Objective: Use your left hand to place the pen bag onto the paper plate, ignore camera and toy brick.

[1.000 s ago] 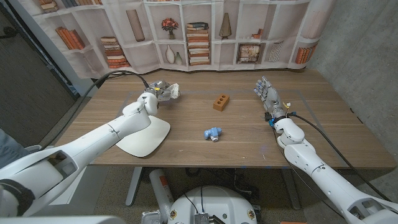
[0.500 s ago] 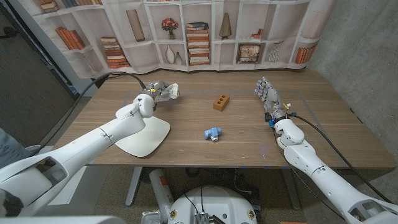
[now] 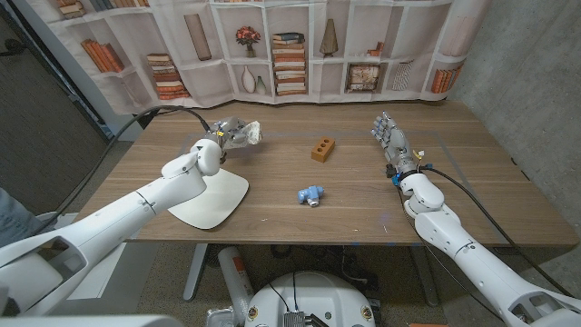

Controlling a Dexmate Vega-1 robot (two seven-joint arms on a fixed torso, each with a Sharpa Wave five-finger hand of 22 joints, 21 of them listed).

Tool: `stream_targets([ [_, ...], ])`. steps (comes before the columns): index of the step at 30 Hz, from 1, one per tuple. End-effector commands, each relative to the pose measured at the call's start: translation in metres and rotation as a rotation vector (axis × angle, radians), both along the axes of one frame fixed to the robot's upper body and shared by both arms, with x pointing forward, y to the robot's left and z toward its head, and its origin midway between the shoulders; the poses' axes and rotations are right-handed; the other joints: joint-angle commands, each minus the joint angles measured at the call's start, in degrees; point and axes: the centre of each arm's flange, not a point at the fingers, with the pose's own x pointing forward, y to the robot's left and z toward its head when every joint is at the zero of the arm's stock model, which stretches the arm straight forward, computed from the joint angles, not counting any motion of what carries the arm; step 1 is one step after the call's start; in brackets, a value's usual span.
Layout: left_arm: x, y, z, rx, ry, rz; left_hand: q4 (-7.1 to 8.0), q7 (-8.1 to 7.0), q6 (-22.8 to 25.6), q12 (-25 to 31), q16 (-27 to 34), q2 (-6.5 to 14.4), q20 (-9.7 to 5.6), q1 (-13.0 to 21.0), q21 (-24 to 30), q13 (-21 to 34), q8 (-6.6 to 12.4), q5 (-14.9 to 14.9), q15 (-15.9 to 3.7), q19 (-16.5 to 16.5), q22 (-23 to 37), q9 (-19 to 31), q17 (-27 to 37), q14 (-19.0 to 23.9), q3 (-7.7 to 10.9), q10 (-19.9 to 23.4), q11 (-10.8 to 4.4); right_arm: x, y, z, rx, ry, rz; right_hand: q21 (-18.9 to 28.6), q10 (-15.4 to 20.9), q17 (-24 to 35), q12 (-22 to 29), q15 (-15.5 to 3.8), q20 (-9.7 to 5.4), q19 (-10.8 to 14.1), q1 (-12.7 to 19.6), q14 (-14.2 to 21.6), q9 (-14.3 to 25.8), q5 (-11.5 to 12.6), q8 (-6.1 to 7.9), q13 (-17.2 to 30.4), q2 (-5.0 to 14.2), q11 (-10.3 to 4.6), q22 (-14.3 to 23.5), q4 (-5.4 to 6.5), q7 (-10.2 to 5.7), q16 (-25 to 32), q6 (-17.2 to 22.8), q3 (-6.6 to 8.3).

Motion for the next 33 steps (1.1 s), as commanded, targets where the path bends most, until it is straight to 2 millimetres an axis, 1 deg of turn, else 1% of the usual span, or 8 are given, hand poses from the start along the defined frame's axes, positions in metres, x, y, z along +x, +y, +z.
stream_targets([
  [1,-0.011,0.003,-0.001,0.013,-0.031,-0.023,0.26,-0.05,0.8,-0.1,-0.2,-0.1,-0.45,-0.2,0.3,0.2,-0.14,0.0,-6.81,-0.4,0.2,0.2,0.3,0.6,0.12,0.7,0.01,0.0,-0.004,0.001,-0.004,0.005,-0.008,-0.1,0.3,0.1,-0.1,0.16,-1.47,0.7,0.3,0.5,0.1,-0.2,-0.07,0.2,0.29,0.29,0.2,-0.2,0.21,-0.1,0.3,-0.09],
  [13,-0.018,0.012,-0.008,0.005,-0.044,-0.041,0.07,-0.03,1.3,-0.2,-0.2,-0.1,-0.49,0.0,0.4,0.3,-0.11,0.0,-6.83,-0.4,0.2,0.2,0.5,0.9,0.27,1.1,0.01,-0.003,-0.003,-0.001,-0.002,0.004,-0.015,-0.4,0.3,0.2,-0.1,0.14,-1.44,0.7,0.3,0.5,0.1,-0.2,-0.08,0.2,0.3,0.21,0.2,-0.21,0.17,-0.1,0.2,-0.15],
  [24,-0.025,0.017,-0.012,0.009,-0.066,-0.065,0.21,-0.1,1.5,-0.3,-0.2,0.0,-0.66,-0.2,0.5,0.5,-0.18,-0.1,-7.02,-0.5,0.2,0.2,0.8,1.0,0.22,1.3,-0.12,-0.005,0.001,-0.001,0.003,-0.004,-0.019,-0.6,0.3,0.2,-0.1,0.16,-1.45,0.8,0.3,0.5,0.1,-0.2,-0.09,0.2,0.33,0.17,0.2,-0.22,0.22,-0.1,0.2,-0.19],
  [33,-0.027,0.021,-0.013,0.012,-0.073,-0.087,0.45,-0.21,1.8,-0.4,-0.2,-0.3,-0.78,-0.8,0.6,0.5,-0.19,-0.2,-7.16,-0.5,0.2,0.2,1.0,1.1,-0.12,1.6,-0.24,-0.007,0.0,-0.001,0.008,-0.007,-0.03,-0.8,0.4,0.2,-0.1,0.12,-1.43,0.8,0.3,0.5,0.1,-0.2,-0.06,0.2,0.35,0.1,0.2,-0.23,0.24,-0.1,0.3,-0.23],
])
